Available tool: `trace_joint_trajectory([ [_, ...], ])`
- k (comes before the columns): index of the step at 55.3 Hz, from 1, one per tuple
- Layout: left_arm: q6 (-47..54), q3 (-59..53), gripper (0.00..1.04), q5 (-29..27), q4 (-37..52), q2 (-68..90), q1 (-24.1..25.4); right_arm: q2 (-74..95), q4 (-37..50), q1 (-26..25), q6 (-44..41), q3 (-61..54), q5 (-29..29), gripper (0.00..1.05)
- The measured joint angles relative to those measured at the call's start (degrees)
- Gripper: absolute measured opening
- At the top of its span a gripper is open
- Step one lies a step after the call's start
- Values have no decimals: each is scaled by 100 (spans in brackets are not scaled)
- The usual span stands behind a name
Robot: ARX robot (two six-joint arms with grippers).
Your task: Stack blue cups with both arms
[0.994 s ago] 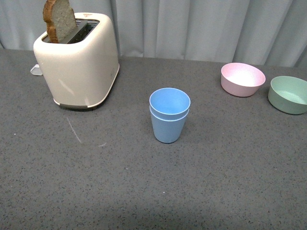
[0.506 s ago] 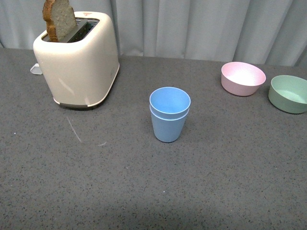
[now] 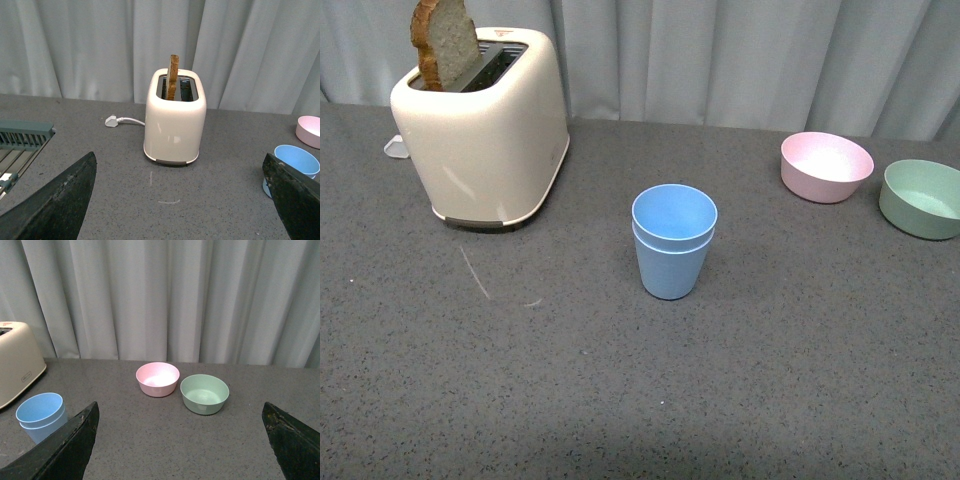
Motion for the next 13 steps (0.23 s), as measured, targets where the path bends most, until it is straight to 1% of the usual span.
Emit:
trace_joint_trajectory([
  [13,0,0,98,0,0,0,-2,0,0,0,2,0,2,95],
])
